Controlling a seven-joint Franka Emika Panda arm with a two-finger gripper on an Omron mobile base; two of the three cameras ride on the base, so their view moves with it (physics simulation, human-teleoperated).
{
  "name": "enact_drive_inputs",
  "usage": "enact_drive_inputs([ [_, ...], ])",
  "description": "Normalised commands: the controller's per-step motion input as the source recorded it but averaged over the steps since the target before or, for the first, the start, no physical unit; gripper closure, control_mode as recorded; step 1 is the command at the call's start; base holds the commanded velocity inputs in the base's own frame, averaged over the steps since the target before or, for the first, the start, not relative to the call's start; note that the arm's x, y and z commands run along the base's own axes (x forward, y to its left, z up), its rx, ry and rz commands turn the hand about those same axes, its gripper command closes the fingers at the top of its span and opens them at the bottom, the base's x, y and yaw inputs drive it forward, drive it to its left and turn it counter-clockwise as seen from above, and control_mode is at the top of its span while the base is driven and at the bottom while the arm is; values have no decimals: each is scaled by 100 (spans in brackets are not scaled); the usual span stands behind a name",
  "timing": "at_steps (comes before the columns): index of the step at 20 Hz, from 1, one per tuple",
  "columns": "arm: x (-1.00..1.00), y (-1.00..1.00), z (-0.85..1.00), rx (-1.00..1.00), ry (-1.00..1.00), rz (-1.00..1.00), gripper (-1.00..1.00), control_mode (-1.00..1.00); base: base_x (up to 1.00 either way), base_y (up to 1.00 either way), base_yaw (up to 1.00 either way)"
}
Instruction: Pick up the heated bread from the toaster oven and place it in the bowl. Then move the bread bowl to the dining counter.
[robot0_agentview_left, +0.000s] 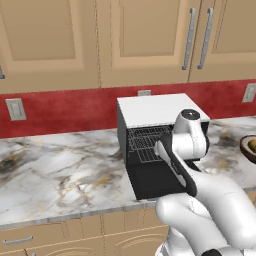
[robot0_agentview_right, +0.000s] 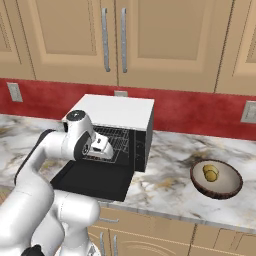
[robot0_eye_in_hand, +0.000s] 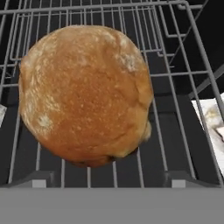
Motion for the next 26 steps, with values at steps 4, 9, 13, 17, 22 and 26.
enact_drive_inputs([
  [4,-67,-3,-8,0,0,0,-100,-100,0,0,0],
  [9,-61,-1,16,5,-17,0,-100,-100,0,0,0],
  [13,-9,0,51,5,-15,0,-100,-100,0,0,0],
  [17,12,0,46,1,-3,-3,-100,-100,0,0,0],
  [22,15,0,29,0,-1,-2,-100,-100,0,0,0],
  [26,10,0,0,-2,-12,0,-100,-100,0,0,0],
])
